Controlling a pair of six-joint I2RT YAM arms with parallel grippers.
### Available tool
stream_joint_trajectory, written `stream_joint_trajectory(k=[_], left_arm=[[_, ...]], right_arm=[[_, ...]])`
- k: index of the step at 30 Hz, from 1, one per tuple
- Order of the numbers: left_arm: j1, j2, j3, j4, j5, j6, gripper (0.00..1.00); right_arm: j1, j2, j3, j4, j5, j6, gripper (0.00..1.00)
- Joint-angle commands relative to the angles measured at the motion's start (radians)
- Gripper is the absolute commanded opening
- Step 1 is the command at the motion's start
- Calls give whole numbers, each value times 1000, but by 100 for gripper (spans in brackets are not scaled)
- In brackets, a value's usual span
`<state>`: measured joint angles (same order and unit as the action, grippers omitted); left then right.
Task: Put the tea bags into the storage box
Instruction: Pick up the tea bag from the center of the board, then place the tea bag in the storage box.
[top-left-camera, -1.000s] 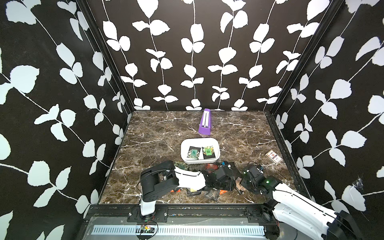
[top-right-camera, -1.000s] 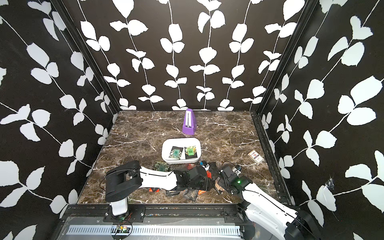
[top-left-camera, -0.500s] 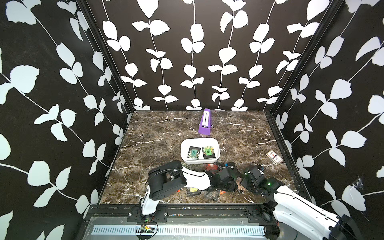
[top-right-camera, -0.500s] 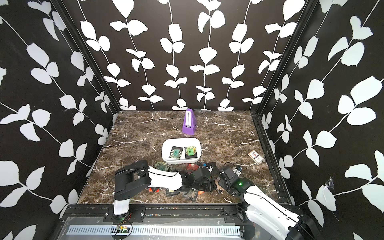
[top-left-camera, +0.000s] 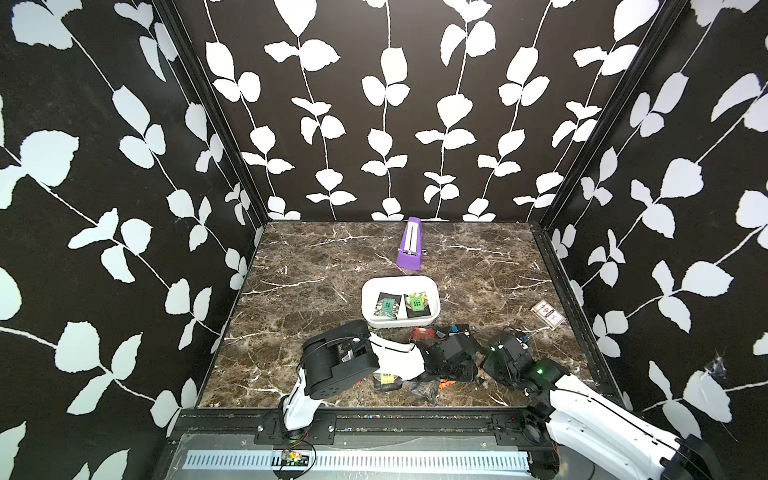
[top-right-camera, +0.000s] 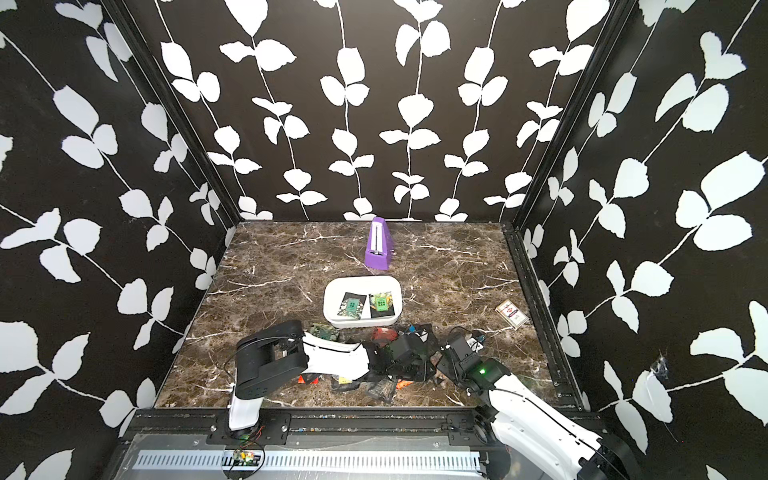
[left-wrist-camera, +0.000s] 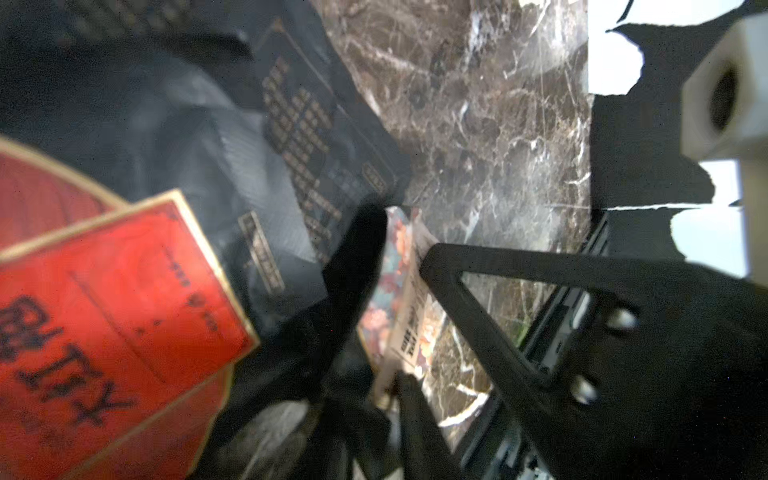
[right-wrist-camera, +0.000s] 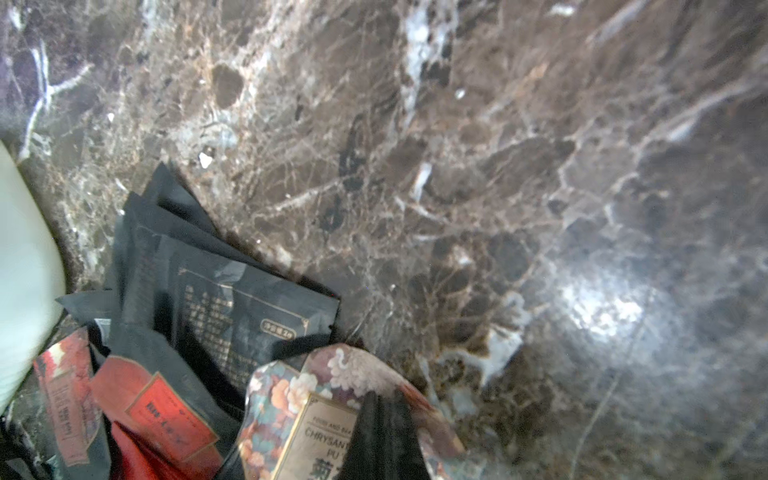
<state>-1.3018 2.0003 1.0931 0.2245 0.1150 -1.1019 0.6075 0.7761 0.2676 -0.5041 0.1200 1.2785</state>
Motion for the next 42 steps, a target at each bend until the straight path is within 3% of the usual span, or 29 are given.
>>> stream_joint_trajectory(k=[1, 3, 11, 14, 19, 24, 28, 36, 42], left_arm=[[-4, 18, 14, -31, -5, -2, 10], [-4, 10, 17, -36, 6, -1, 0], [-4, -131, -30, -111, -16, 91, 0], [-4, -224, -40, -162, -39, 176, 0], [-3, -362, 39, -383, -85, 391, 0], [5, -479, 129, -664, -316, 619, 0], [53, -513, 176, -782, -514, 737, 0], [319, -497, 129, -638, -329, 716, 0], [464, -402, 96, -496, -110, 595, 0]], right_arm=[[-2, -1, -53, -63, -27, 4, 0], [-1, -18, -51, -71, -29, -1, 0], [-2, -190, 35, -185, 24, -80, 0], [-2, -267, 83, -245, 61, -114, 0], [-2, -389, 162, -323, 110, -197, 12], [-2, -453, 209, -352, 138, -261, 21], [-1, -446, 207, -315, 114, -292, 28], [-2, -370, 157, -187, 36, -310, 55], [-1, -343, 117, -123, 18, -287, 66]])
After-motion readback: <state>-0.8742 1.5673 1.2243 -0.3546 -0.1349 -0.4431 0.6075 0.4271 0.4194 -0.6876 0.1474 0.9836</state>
